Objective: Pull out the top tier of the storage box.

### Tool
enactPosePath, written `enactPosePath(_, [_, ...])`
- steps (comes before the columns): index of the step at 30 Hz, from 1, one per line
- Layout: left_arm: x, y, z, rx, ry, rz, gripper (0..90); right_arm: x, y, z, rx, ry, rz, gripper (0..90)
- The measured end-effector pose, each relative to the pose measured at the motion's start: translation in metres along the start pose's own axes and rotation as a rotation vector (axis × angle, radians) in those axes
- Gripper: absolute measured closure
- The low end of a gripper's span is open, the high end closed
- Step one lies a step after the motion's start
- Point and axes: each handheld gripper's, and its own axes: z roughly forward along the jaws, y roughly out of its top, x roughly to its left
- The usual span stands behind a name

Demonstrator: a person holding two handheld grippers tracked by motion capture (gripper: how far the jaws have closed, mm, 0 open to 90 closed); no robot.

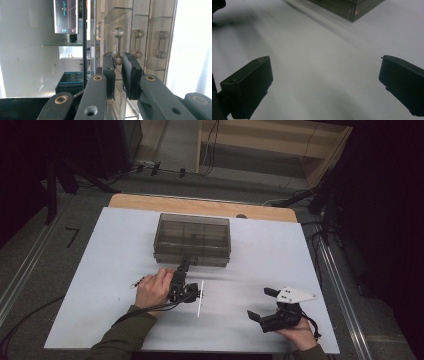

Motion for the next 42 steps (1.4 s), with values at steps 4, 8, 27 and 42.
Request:
enactPosePath(4, [-0.001,0.0,-0.003,-0.002,0.002,-0.001,81.2,0.0,0.0,0.0,0.001,0.0,0.003,0.0])
enactPosePath(8, [-0.001,0.0,-0.006,-0.007,0.003,-0.003,81.1,0.0,0.0,0.0,-0.001,-0.001,0.004,0.0])
enactPosePath(27, [-0.006,-0.001,-0.016,-0.014,-0.016,-0.019,67.8,0.001,0.0,-0.001,0.0,0.0,0.007,0.0])
enactPosePath(42, [-0.007,-0.011,-0.031,-0.008,-0.042,-0.048,51.5,0.001,-0.001,-0.001,0.001,-0.005,0.0,0.0])
